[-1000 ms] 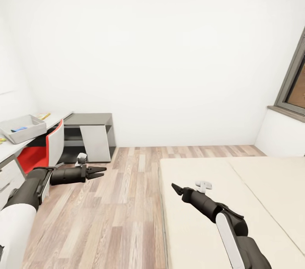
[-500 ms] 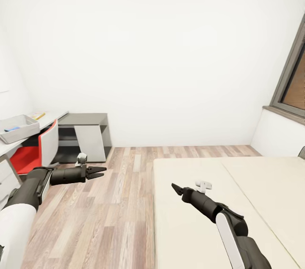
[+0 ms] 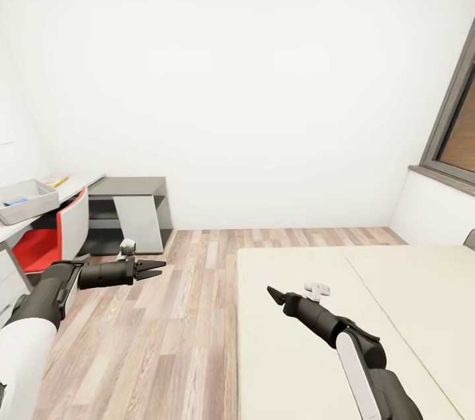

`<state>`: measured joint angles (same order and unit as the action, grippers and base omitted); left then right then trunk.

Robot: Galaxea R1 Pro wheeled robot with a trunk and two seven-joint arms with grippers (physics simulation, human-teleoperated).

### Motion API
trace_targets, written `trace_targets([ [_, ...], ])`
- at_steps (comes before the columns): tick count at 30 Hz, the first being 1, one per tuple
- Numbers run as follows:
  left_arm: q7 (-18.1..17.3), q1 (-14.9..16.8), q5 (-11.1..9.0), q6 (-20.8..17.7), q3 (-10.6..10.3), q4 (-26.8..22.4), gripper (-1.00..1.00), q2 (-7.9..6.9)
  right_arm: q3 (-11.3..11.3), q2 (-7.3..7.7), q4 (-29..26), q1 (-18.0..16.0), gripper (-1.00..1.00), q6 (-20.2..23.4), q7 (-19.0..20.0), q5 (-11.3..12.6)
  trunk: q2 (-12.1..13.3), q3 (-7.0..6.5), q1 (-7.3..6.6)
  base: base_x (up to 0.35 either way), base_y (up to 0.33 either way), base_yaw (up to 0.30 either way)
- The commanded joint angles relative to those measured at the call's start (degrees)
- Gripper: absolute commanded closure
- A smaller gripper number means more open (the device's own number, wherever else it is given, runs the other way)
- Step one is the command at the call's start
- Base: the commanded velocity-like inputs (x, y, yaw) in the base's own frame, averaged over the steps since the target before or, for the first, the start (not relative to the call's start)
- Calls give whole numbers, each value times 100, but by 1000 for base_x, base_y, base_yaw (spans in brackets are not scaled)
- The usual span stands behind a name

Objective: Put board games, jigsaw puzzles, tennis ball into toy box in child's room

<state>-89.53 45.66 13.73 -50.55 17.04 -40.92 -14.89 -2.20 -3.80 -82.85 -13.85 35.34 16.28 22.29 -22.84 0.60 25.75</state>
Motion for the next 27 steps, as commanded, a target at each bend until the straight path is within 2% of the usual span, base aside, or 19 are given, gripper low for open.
trace_targets([
  [1,-47,4,60,-60,18,-4,-100,4,-17,-6,-3,-3,-100,38,24,13,-8,6,3,47,-65,0],
  [13,-47,3,60,-60,19,-4,-100,4,-17,-7,-3,-3,-100,39,24,13,-8,6,3,8,-29,0],
  [27,-47,4,60,-64,18,-4,-100,4,-17,-7,-3,-5,-100,40,24,13,-8,6,3,0,-276,0],
])
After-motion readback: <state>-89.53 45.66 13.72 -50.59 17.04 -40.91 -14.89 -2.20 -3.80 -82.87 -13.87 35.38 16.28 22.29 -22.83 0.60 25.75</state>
